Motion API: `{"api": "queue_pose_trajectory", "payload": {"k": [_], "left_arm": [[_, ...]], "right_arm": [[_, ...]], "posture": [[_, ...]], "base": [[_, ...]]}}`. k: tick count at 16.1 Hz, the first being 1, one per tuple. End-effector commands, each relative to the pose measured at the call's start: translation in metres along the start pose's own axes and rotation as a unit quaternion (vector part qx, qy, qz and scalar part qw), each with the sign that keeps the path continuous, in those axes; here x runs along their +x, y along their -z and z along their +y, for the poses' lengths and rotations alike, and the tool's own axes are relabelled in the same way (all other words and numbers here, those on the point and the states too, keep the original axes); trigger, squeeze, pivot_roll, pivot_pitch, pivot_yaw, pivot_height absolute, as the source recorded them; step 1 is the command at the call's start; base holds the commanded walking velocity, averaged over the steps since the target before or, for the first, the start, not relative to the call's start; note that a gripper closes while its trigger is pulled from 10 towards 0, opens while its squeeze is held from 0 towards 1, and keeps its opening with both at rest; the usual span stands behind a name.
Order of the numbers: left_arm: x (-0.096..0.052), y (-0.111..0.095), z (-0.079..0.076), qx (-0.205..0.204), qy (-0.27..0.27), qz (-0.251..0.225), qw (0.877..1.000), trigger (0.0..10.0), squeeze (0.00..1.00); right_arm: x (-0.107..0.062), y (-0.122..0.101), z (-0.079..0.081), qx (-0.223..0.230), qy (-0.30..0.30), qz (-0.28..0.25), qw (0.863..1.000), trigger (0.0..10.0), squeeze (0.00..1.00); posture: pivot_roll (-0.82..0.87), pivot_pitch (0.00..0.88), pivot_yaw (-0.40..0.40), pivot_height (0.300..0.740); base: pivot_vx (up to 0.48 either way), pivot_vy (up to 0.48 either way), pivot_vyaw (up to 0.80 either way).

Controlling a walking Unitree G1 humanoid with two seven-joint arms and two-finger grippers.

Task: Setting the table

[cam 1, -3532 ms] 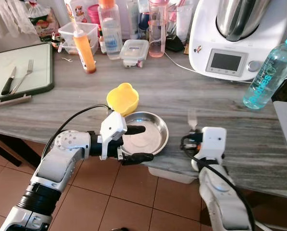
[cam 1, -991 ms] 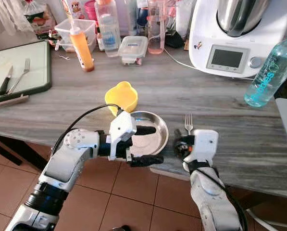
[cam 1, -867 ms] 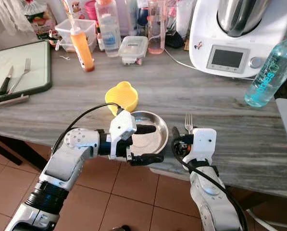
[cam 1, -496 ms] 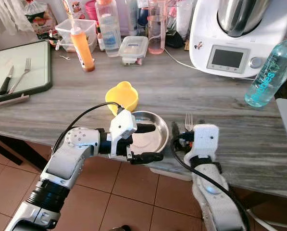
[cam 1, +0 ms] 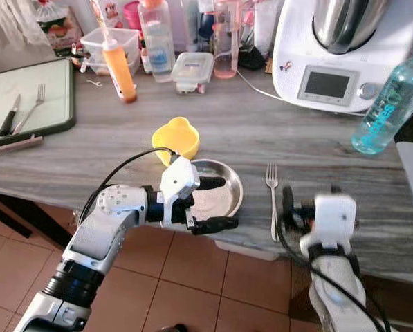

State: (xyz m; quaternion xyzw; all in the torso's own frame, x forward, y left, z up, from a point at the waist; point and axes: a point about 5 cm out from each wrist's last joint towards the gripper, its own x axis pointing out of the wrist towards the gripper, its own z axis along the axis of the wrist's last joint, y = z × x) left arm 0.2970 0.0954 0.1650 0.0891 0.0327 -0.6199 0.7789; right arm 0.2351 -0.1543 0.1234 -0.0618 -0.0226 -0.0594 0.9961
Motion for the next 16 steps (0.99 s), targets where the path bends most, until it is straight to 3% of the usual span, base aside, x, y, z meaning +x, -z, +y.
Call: {"api": "queue_pose_trajectory", "payload": {"k": [1,2,7,16], "left_arm": [[-0.004,-0.001,0.000,0.002,-0.008,-0.003,1.000,10.0,0.00],[-0.005,-0.002,0.001,0.002,-0.009,-0.004,1.000,10.0,0.00],[-0.005,-0.002,0.002,0.002,-0.009,-0.002,1.000,10.0,0.00],[-0.005,-0.001,-0.001,-0.001,0.011,0.005,1.000,10.0,0.00]], "right_arm": [[-0.006,0.000,0.000,-0.002,-0.005,0.004,1.000,10.0,1.00],[-0.011,0.002,0.001,-0.016,-0.013,0.009,1.000,10.0,1.00],[-0.028,0.018,0.010,0.012,-0.026,0.067,0.997,10.0,1.00],[-0.030,0.025,-0.006,-0.005,0.000,0.095,0.995,10.0,1.00]], "posture": [[0.08,0.128,0.039,0.740],[0.08,0.129,0.039,0.740],[0.07,0.132,0.044,0.740],[0.07,0.135,0.044,0.740]], "base": [[0.000,0.000,0.00],[0.000,0.000,0.00],[0.000,0.000,0.00],[0.000,0.000,0.00]]}}
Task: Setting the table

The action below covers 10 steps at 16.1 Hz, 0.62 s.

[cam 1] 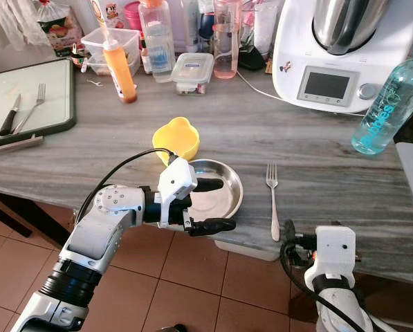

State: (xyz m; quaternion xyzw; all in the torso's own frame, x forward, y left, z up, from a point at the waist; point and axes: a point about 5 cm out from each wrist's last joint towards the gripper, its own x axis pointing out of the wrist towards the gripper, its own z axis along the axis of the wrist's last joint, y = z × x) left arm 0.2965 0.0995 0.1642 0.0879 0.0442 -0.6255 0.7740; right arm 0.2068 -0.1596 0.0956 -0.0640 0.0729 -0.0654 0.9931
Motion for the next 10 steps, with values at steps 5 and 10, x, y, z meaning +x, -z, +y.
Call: {"api": "queue_pose_trajectory", "payload": {"k": [5,10], "left_arm": [[0.000,-0.003,-0.002,0.005,0.002,-0.004,1.000,10.0,0.00],[0.000,-0.003,-0.002,0.005,0.002,-0.004,1.000,10.0,0.00]], "right_arm": [[-0.001,0.003,0.007,0.012,-0.020,0.017,1.000,10.0,1.00],[-0.001,0.003,0.019,0.020,-0.050,0.024,0.998,10.0,1.00]], "posture": [[0.07,0.140,0.042,0.740],[0.07,0.141,0.044,0.740]], "base": [[0.000,0.000,0.00],[0.000,0.000,0.00]]}}
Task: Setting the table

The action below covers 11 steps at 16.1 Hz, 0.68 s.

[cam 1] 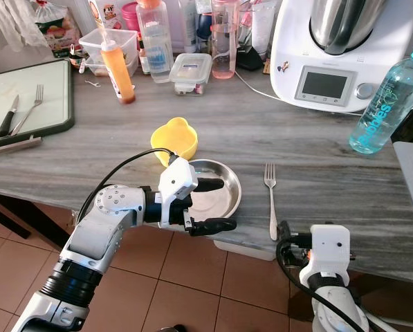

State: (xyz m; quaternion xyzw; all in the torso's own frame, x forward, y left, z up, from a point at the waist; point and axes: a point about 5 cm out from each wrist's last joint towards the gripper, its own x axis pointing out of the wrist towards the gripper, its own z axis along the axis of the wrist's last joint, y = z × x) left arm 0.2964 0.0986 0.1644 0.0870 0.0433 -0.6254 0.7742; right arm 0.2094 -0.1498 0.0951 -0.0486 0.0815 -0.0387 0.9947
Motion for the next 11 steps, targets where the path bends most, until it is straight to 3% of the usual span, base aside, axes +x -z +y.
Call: {"api": "queue_pose_trajectory", "payload": {"k": [1,11], "left_arm": [[-0.0002,-0.0025,-0.0014,0.006,0.002,-0.003,1.000,10.0,0.00],[0.0010,-0.0033,-0.0011,0.009,0.002,-0.004,1.000,10.0,0.00]], "right_arm": [[-0.0022,0.0047,0.0104,0.007,-0.028,0.018,0.999,10.0,1.00],[-0.0027,0.0060,0.0159,0.015,-0.044,0.024,0.999,10.0,1.00]], "posture": [[0.07,0.140,0.043,0.740],[0.06,0.141,0.048,0.740]], "base": [[0.000,0.000,0.00],[0.000,0.000,0.00]]}}
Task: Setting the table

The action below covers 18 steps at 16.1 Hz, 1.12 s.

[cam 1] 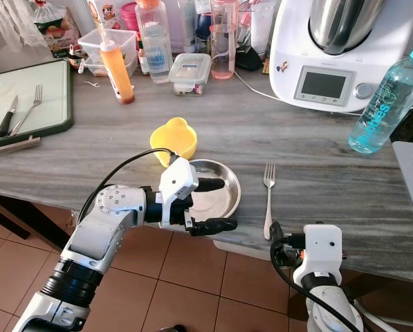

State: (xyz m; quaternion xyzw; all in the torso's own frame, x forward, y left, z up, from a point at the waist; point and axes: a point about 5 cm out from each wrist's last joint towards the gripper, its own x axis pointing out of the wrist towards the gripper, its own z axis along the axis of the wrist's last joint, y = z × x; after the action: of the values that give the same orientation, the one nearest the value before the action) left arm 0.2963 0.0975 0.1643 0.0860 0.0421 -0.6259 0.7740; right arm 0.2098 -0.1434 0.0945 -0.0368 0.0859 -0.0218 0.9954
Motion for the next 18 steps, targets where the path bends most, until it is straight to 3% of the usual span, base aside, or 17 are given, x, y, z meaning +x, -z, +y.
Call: {"api": "queue_pose_trajectory", "payload": {"k": [1,6,14,18], "left_arm": [[0.000,-0.003,-0.001,0.009,0.002,-0.003,1.000,10.0,0.00],[0.000,-0.004,-0.001,0.010,0.001,-0.004,1.000,10.0,0.00],[0.003,-0.008,0.003,0.009,-0.016,-0.019,1.000,10.0,0.00],[0.007,-0.016,0.011,-0.017,-0.091,-0.079,0.993,10.0,0.00]], "right_arm": [[-0.002,0.006,0.010,0.006,-0.028,0.020,0.999,10.0,1.00],[-0.004,0.005,0.000,0.008,-0.004,0.010,1.000,10.0,1.00],[-0.015,-0.037,-0.028,0.005,0.065,-0.127,0.990,10.0,1.00],[-0.009,-0.056,-0.036,-0.007,0.086,-0.168,0.982,10.0,1.00]], "posture": [[0.06,0.141,0.048,0.740],[0.06,0.139,0.050,0.740],[0.05,0.132,0.052,0.740],[0.06,0.109,0.043,0.740]], "base": [[0.000,0.000,0.00],[0.000,0.000,0.00],[0.000,0.000,0.00],[0.000,0.000,0.00]]}}
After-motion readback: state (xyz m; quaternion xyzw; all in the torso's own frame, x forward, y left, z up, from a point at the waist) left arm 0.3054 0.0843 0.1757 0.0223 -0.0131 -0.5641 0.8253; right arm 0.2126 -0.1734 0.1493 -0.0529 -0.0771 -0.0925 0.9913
